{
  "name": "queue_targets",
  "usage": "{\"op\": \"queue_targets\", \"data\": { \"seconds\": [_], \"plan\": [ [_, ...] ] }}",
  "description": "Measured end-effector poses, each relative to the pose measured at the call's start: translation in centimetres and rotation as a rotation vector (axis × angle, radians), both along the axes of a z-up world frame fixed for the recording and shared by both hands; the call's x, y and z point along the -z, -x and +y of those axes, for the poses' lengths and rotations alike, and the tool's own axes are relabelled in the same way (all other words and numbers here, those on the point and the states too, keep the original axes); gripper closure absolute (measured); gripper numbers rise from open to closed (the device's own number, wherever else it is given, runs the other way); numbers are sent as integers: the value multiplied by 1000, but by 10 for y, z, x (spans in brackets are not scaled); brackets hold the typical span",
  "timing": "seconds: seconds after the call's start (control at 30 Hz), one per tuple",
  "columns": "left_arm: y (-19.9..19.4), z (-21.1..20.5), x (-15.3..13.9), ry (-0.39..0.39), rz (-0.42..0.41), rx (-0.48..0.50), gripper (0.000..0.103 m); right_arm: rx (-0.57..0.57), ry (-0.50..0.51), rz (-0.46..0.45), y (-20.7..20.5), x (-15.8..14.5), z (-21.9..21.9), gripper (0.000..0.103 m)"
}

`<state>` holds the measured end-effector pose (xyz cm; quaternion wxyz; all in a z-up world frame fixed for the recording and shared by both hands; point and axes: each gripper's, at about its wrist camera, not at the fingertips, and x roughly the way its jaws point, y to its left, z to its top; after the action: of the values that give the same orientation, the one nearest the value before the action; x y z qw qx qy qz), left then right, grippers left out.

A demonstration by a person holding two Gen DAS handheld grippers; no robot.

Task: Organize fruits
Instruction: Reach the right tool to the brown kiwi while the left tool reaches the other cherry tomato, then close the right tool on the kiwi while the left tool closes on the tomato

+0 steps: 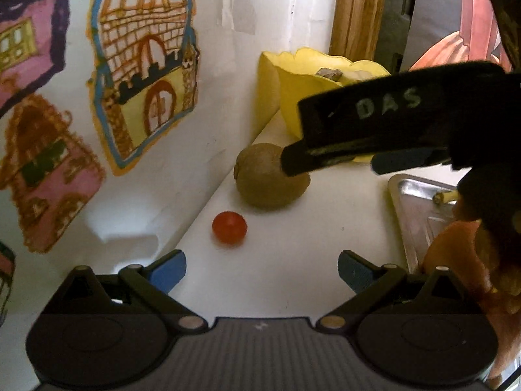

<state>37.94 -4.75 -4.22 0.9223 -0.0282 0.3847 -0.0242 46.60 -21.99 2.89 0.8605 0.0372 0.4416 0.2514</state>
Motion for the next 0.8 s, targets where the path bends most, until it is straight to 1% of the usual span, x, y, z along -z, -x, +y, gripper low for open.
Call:
{"op": "queue_targets", "data": {
  "seconds": [0.1,0.2,0.33,0.43,0.5,0.63,0.73,0.8],
  "plan": [
    [-6,-3,3,3,1,-15,5,-14,7,3,-4,6,4,12],
    [-12,-2,4,15,2,-37,9,-14,-8,19,-10,11,7,12],
    [-15,-1,6,28,-6,-43,11,-14,-11,29,-17,17,16,13],
    [-18,0,8,30,-11,-44,15,-16,-9,35,-24,21,21,13],
    [-20,1,9,31,-17,-49,20,-18,-4,33,-27,22,24,13],
    [-23,4,9,29,-26,-61,26,-34,2,34,-38,28,33,13],
    [-20,3,8,5,-32,-81,34,-55,14,34,-44,31,40,13],
    [-20,6,7,-9,-35,-98,42,-65,18,36,-46,32,44,14]
  ]
}}
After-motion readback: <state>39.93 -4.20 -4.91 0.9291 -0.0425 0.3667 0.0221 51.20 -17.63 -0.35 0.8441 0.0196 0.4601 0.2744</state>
